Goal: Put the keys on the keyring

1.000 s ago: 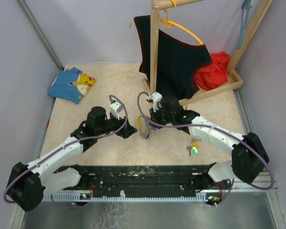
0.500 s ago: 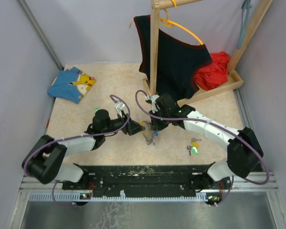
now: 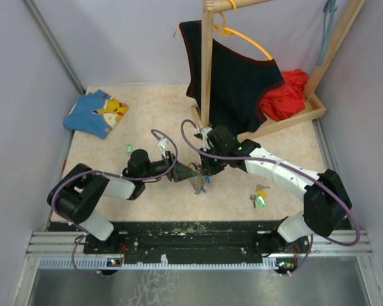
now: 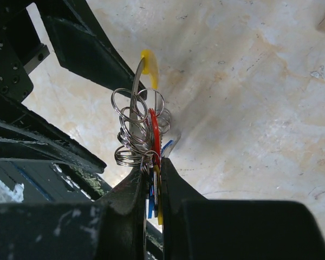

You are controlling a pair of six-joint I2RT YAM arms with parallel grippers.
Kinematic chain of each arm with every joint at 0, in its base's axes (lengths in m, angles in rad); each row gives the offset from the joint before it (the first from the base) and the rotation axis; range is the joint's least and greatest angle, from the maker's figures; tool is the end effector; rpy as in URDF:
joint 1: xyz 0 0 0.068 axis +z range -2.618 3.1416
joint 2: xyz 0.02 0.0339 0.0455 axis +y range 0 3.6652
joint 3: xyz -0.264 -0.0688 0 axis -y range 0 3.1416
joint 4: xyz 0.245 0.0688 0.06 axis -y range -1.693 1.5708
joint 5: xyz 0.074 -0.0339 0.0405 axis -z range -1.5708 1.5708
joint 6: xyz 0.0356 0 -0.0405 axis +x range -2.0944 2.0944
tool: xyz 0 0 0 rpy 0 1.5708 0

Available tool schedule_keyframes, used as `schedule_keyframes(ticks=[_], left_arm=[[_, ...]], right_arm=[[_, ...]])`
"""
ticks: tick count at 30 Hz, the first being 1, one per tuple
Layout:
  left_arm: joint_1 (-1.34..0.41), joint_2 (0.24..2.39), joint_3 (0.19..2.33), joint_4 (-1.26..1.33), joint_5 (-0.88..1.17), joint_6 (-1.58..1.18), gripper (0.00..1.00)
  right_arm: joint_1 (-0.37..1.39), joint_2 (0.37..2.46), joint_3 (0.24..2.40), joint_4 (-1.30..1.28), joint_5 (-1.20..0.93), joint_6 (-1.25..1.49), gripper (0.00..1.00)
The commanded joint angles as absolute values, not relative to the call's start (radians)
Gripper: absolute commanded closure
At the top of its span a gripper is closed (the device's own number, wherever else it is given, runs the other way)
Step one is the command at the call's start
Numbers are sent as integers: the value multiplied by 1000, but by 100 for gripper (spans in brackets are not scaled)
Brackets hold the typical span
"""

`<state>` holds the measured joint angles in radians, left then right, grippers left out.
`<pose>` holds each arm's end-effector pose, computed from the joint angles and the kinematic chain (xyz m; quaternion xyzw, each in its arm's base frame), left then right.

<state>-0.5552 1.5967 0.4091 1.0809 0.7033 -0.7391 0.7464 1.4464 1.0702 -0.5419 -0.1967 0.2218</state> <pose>0.2213 -0.1643 0.1618 0.1651 0.7165 -0.5827 0.3461 0.2179 0.2110 0.2547 -0.2748 0.9022 0.2308 0.2391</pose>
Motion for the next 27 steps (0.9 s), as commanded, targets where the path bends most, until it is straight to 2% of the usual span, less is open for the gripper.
schedule_keyframes(ticks=[1,17,23,27], left_arm=[[-575,1615,403,1124,686,-691,31],[-628,1678,444,1168,662,-661,35],[-630,1692,435,1166,648,-670,47],[-629,1690,425,1175,655,-704,64]], right_arm=[[756,1431,1131,-483,-235,255,100],[758,1452,1123,-457,-267,294,100],[758,1457,1127,-451,-272,291,100],[758,1462,1128,-463,-253,267,100]])
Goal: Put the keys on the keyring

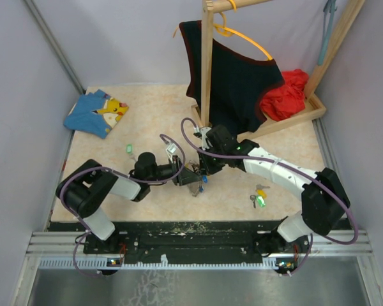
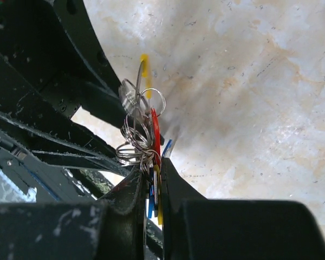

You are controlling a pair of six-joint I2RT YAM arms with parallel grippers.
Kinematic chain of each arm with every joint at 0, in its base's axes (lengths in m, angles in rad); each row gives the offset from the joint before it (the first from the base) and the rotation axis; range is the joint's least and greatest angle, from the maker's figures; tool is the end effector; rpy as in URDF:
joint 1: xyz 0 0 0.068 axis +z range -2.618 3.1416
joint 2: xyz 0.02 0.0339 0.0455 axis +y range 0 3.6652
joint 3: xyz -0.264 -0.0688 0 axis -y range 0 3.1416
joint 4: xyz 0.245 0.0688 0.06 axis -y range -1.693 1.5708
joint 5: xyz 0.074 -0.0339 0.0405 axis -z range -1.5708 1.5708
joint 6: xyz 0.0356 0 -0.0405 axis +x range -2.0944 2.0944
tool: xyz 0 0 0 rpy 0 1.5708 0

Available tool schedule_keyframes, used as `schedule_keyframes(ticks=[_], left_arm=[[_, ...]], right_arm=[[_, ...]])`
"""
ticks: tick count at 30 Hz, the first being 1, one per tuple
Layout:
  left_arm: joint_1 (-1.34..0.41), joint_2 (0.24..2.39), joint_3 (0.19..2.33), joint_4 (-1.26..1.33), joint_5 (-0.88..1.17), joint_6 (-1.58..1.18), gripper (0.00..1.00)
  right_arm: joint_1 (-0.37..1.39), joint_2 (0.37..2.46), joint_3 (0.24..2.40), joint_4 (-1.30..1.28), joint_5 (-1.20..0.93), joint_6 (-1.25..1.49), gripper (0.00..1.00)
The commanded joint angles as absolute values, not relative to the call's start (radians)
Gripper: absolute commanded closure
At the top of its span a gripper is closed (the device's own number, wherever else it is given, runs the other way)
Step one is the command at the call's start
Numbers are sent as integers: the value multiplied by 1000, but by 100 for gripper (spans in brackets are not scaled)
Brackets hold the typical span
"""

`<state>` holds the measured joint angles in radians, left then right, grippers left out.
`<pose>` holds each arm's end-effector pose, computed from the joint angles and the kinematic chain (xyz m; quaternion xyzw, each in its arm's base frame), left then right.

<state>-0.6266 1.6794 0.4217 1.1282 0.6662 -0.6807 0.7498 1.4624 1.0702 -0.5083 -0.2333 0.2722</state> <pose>0.2158 -0.1834 0.1482 0.1965 0.7157 -0.5742 0.3457 0.2200 0.2161 0.2526 -0.2591 0.9023 0.2556 0.2312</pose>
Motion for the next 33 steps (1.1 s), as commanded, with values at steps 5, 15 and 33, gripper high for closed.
schedule_keyframes(ticks=[5,15,33], left_arm=[[-626,1682,399,1194,659,-785,79],[-588,1660,346,1244,704,-944,100],[-503,1442,450,653,780,-853,100]], right_arm=[[758,1462,1134,-470,-217,221,94],[758,1461,1163,-461,-149,116,72],[758,1070,631,128,-336,-335,53]])
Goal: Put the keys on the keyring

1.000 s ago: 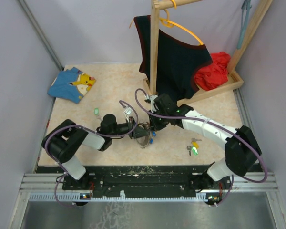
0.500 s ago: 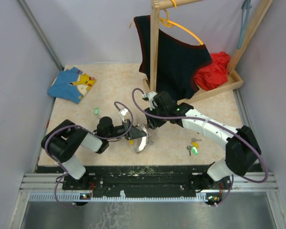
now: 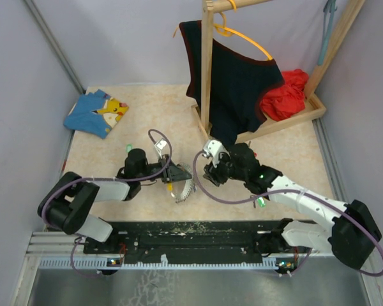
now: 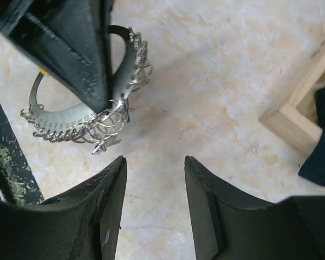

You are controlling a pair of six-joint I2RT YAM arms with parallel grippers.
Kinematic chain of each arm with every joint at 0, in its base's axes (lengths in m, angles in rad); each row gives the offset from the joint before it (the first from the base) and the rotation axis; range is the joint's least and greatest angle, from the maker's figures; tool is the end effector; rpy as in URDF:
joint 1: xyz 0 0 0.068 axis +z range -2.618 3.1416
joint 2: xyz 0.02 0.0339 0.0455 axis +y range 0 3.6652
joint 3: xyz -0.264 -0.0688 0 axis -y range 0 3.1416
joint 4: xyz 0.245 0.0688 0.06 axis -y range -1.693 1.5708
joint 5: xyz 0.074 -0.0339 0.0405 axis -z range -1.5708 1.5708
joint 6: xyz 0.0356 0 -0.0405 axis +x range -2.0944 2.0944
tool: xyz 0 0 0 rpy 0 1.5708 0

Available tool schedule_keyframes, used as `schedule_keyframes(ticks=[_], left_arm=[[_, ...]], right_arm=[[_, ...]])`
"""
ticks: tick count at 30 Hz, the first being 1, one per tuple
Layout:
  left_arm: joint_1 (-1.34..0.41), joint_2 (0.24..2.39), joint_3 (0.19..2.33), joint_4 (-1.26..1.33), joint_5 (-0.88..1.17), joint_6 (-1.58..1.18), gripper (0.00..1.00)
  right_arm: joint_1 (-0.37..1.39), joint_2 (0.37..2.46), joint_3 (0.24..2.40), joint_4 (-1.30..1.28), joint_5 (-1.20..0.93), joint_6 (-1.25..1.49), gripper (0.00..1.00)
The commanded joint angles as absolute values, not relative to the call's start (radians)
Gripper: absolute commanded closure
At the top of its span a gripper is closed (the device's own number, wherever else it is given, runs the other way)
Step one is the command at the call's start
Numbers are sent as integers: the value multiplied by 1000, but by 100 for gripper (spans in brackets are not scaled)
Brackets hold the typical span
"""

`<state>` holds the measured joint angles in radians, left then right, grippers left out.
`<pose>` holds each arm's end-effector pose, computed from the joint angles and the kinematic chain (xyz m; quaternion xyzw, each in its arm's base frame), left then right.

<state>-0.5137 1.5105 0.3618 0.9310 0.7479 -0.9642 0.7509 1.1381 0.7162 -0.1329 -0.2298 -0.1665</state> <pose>0.2119 -0.1473 0.1565 0.0608 0.7586 -0.6031 0.2390 0.1771 0.1763 0.2503 -0.4343 0.7535 0.2351 0.4339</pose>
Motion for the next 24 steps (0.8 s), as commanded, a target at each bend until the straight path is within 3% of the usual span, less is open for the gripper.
schedule_keyframes(ticks=[1,9,24], left_arm=[[-501,1430,471,598,785,-828,100],[-496,1379,608,291,820,-694,100],[-468,1367,637,250,914,-715,100]], right_arm=[[759,1060,601,165,-364,-376,54],[759,1050,469,399,-576,-599,56],[791,1102,432,489,-584,-762,72]])
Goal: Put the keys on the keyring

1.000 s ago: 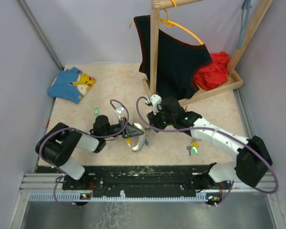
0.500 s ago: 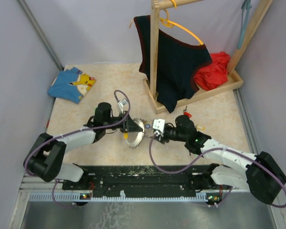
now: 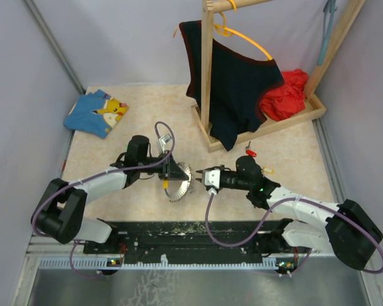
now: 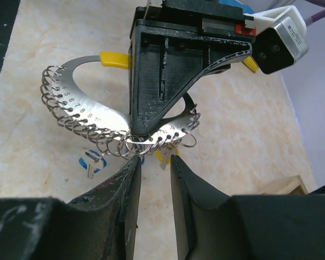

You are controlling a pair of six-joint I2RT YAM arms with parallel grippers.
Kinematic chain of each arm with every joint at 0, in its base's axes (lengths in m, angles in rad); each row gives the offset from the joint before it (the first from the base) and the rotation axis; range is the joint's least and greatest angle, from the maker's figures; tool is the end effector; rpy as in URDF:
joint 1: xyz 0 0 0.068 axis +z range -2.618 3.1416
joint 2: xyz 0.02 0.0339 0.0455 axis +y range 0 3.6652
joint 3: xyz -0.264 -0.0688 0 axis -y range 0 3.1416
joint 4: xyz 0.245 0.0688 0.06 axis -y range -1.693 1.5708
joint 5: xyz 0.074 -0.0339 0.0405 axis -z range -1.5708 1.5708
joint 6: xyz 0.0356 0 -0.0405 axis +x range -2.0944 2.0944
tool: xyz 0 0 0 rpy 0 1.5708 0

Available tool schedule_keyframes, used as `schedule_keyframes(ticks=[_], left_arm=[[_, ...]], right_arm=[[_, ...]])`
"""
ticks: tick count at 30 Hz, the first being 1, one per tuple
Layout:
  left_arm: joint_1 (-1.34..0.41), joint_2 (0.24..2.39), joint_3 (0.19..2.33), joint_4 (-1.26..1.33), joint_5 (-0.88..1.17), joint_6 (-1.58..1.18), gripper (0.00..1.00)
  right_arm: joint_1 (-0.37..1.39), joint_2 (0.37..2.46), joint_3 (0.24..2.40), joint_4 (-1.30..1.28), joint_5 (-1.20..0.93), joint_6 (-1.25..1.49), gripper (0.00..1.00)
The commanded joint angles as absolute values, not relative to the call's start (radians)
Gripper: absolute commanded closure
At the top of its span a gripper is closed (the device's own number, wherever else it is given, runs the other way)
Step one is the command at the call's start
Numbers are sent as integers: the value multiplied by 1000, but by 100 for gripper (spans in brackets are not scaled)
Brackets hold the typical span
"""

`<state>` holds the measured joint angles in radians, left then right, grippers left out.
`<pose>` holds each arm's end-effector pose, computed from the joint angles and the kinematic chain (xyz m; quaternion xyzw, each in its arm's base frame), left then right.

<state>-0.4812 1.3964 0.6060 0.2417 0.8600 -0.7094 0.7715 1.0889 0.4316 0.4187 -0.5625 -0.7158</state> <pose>0.2288 -0.1499 0.1909 0.1123 0.8109 -0.5504 0.1642 0.1512 0.1736 0.2206 -0.6376 0.4398 0.2347 0.5873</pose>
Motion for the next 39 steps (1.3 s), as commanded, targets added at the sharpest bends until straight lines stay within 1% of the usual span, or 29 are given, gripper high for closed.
schedule_keyframes(ticks=[1,11,34,39], left_arm=[[-464,1365,633,260,923,-724,100],[-416,1369,568,419,1002,-855,100],[-408,1417,528,554,1044,-988,100],[-406,1428,520,590,1050,-1023,99]], right_arm=[[795,1108,431,488,-581,-768,72],[835,1163,428,508,-527,-821,74],[872,1192,424,601,-509,-843,74],[880,1206,430,598,-522,-845,78]])
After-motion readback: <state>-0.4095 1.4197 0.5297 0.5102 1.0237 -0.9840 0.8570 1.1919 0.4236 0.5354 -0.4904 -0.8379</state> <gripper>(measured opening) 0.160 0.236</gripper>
